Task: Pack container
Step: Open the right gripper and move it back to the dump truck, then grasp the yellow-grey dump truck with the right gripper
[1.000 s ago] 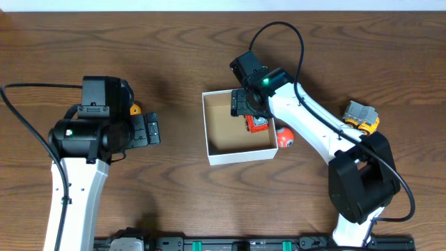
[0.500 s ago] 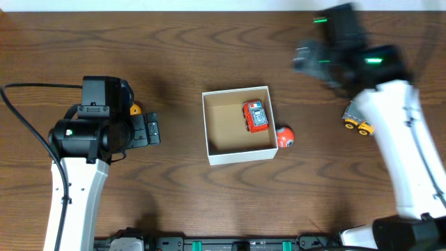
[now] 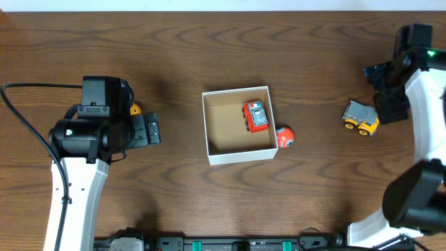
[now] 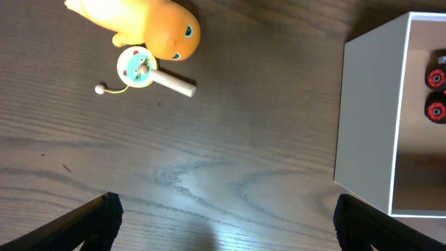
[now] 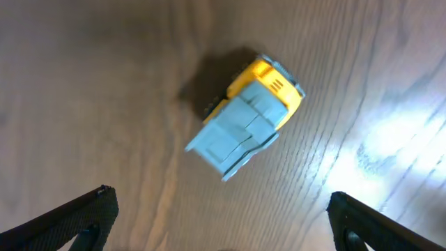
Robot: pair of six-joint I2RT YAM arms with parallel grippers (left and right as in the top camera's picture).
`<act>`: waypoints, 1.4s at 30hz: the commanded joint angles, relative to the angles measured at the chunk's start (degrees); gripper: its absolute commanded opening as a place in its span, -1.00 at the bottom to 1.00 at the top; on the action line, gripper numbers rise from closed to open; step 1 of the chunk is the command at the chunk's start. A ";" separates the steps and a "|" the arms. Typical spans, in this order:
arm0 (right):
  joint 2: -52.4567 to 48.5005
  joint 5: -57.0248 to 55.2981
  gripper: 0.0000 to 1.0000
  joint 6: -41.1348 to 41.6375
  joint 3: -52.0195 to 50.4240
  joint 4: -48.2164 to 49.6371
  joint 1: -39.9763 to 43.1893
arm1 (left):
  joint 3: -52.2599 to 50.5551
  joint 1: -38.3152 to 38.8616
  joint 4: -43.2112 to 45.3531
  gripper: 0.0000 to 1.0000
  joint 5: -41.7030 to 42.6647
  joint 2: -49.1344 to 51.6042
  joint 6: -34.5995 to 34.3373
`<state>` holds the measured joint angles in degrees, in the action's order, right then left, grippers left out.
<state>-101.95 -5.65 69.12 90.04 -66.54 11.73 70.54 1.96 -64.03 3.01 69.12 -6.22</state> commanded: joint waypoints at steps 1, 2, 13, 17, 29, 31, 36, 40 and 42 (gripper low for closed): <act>-3.41 1.18 0.99 4.66 -1.07 0.44 0.52 | 1.16 0.07 0.02 0.96 0.20 0.11 -0.09; -4.50 1.18 0.98 4.98 -1.07 0.85 0.52 | 1.16 0.07 0.02 0.96 0.20 0.11 -0.09; -12.98 1.25 0.99 7.15 -1.09 2.91 0.48 | 1.16 0.07 0.04 0.96 0.20 0.11 -0.09; -15.04 1.22 0.99 7.15 -1.09 2.93 0.46 | 1.16 0.07 0.04 0.96 0.20 0.11 -0.09; -16.26 1.18 0.84 7.08 -1.25 2.49 0.33 | 1.16 0.07 0.04 0.96 0.20 0.11 -0.11; -16.26 1.16 0.72 7.08 -1.27 1.95 0.26 | 1.16 0.07 0.04 0.96 0.20 0.11 -0.09; -16.26 1.07 0.43 7.08 -1.51 1.11 0.26 | 1.16 0.07 0.04 0.96 0.20 0.11 -0.09; -16.26 0.92 0.28 7.08 -2.47 0.98 0.24 | 1.16 0.07 0.04 0.96 0.17 0.11 -0.09; -16.26 0.92 0.20 7.08 -3.21 0.98 0.26 | 1.16 0.07 0.04 0.96 0.20 0.11 -0.09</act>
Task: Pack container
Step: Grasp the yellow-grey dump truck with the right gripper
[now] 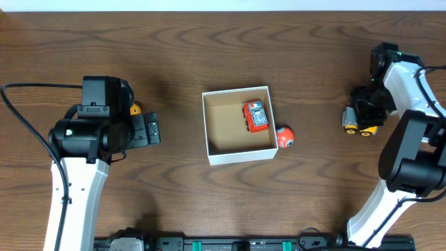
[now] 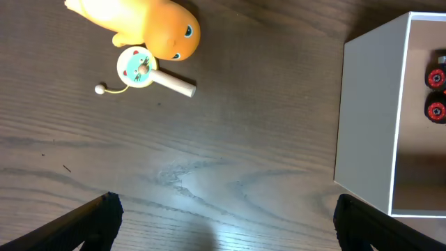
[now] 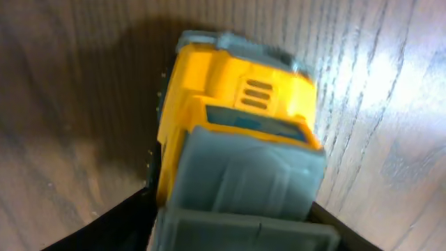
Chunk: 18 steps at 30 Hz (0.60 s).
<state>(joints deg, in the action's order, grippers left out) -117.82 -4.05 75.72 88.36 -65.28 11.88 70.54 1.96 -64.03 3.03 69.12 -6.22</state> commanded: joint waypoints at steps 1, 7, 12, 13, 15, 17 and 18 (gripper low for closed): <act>-0.39 -0.68 0.19 0.48 -1.95 -0.26 0.09 | 1.16 0.07 0.04 0.96 0.17 0.11 -0.09; -0.39 -0.70 0.14 -1.81 -5.03 -0.09 0.09 | 1.16 0.07 0.02 0.96 0.17 0.11 -0.09; -0.39 -0.68 -0.14 -8.07 -5.38 -0.09 0.04 | 1.16 0.07 0.02 0.96 0.17 0.11 -0.09; -0.39 -0.68 -0.21 -9.11 -5.38 -0.09 0.04 | 1.16 0.07 0.02 0.96 0.17 0.11 -0.09; -0.39 -0.63 -0.31 -11.30 -5.38 -0.11 0.04 | 1.16 0.07 0.04 0.96 0.15 0.11 -0.09; -0.37 -0.70 -0.44 -13.14 -5.38 -0.07 0.04 | 1.16 0.07 0.02 0.96 0.17 0.11 -0.09; -0.37 -0.70 -0.52 -13.94 -5.33 -0.07 0.04 | 1.16 0.07 0.02 0.96 0.17 0.11 -0.09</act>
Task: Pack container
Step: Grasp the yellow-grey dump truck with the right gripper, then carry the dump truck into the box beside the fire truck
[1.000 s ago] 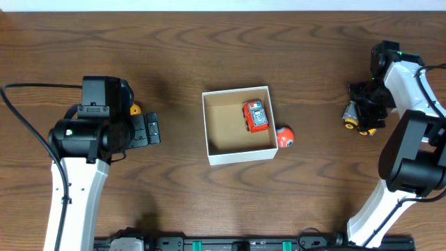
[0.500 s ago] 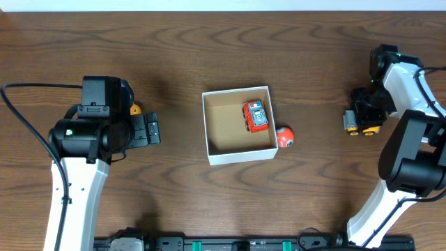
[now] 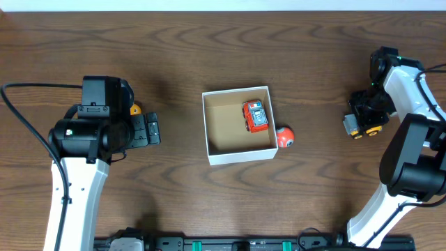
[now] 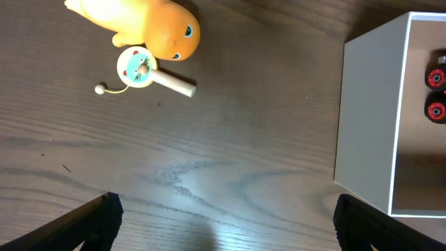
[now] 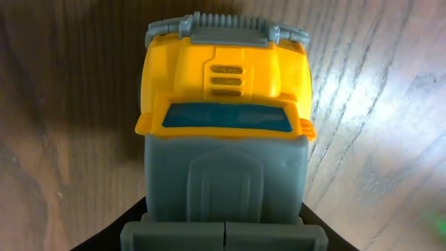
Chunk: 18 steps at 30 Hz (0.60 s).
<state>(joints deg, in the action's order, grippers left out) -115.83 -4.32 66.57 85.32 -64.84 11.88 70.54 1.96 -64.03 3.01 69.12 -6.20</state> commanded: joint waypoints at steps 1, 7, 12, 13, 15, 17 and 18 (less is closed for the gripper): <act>-2.36 -0.59 -0.64 -5.66 -2.27 -0.50 0.04 | 1.16 0.07 0.02 0.96 0.20 0.11 -0.11; -1.38 -1.97 -0.97 -11.13 -1.64 -0.46 -0.57 | 1.16 0.07 0.04 0.96 0.20 0.11 -0.11; 1.86 -2.21 -0.97 -21.73 -0.55 3.93 -3.61 | 1.16 0.07 0.04 0.96 0.17 0.11 -0.11; 2.99 -2.32 -0.97 -23.63 -0.44 4.90 -4.52 | 1.16 0.07 0.04 0.96 0.17 0.11 -0.11; 5.79 -2.29 -0.97 -27.06 -0.11 6.69 -6.93 | 1.16 0.07 0.04 0.96 0.17 0.11 -0.11; 9.31 -2.27 -0.97 -30.93 0.35 8.44 -10.29 | 1.16 0.07 0.04 0.96 0.17 0.11 -0.11; 11.15 -2.27 -0.97 -32.92 0.59 9.25 -12.28 | 1.16 0.07 0.04 0.96 0.17 0.11 -0.11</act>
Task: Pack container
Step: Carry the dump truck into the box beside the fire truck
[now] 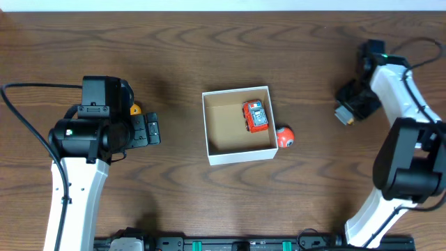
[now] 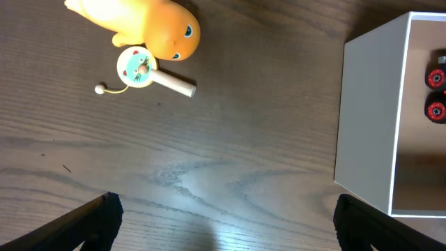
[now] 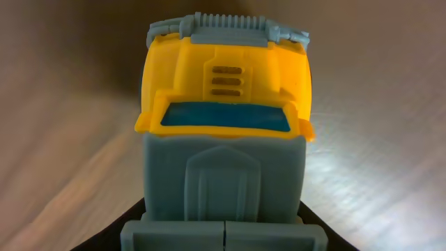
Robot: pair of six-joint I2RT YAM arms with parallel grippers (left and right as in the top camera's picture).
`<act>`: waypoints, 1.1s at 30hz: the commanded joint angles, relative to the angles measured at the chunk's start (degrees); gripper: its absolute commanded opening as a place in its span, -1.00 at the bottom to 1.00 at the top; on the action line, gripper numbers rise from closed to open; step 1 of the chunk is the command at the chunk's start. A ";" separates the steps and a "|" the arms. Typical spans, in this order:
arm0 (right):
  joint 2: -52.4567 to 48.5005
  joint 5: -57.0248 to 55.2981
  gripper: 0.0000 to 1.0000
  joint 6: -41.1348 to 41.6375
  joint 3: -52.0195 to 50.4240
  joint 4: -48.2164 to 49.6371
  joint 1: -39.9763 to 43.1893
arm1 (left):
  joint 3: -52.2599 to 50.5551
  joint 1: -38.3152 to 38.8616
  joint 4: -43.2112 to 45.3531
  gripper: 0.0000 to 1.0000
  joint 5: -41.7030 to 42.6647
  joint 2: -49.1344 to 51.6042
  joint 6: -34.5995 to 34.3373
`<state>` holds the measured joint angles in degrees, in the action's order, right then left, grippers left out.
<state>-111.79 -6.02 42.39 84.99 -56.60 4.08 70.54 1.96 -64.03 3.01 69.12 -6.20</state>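
Observation:
A white open box (image 1: 238, 125) stands mid-table with a red toy car (image 1: 255, 116) inside, its wheels showing in the left wrist view (image 2: 436, 94). An orange ball (image 1: 283, 137) rests against the box's right wall. My right gripper (image 1: 346, 109) is shut on a yellow and grey toy truck (image 3: 224, 132), held above the table at the right. My left gripper (image 2: 223, 223) is open above bare wood left of the box. An orange seal-like toy (image 2: 139, 26) and a small wooden rattle (image 2: 143, 71) lie ahead of it.
The box's near wall (image 2: 366, 118) rises at the right of the left wrist view. The left arm's body (image 1: 97, 129) hides most of the orange toy from overhead, where only its tip (image 1: 135, 109) shows.
My right gripper, shut on the truck, has lifted it off the table and shifted it a little up and left. The left arm is unchanged.
At first my right gripper was open above the truck lying on the table at the right. Then it was down around the truck, then shut on it at table level. Now the truck hangs clear of the wood. The left arm stayed still throughout.

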 commanded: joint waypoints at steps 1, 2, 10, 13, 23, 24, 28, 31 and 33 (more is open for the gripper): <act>8.96 -0.57 -0.97 -10.49 1.25 1.66 -6.56 | 1.16 0.07 0.04 0.96 0.17 0.11 -0.11; 10.47 -0.57 -0.97 -11.98 1.51 2.16 -8.48 | 1.16 0.07 0.04 0.96 0.17 0.11 -0.11; 20.94 -0.61 -0.98 -17.81 2.67 5.86 -27.67 | 1.16 0.07 0.04 0.96 0.17 0.11 -0.11; 21.42 -0.59 -0.97 -17.57 2.67 6.12 -33.94 | 1.16 0.07 0.04 0.96 0.17 0.11 -0.11; 13.18 -0.61 -0.98 -17.57 2.58 7.37 -47.04 | 1.16 0.07 0.04 0.96 0.17 0.11 -0.11; 11.78 -0.61 -0.98 -17.33 2.58 7.37 -47.32 | 1.16 0.07 0.02 0.96 0.17 0.11 -0.11; 6.78 -0.59 -0.97 -16.06 2.58 7.65 -46.93 | 1.16 0.07 0.02 0.96 0.17 0.11 -0.11; 3.85 -0.63 -0.97 -16.11 2.58 8.81 -46.03 | 1.16 0.07 0.02 0.96 0.17 0.11 -0.11; 2.89 -0.63 -0.90 -16.09 2.58 9.51 -45.24 | 1.16 0.07 0.00 0.96 0.17 0.11 -0.11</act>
<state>-107.94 -5.91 25.89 87.15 -47.94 -42.63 70.54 1.96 -64.05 3.03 69.12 -6.22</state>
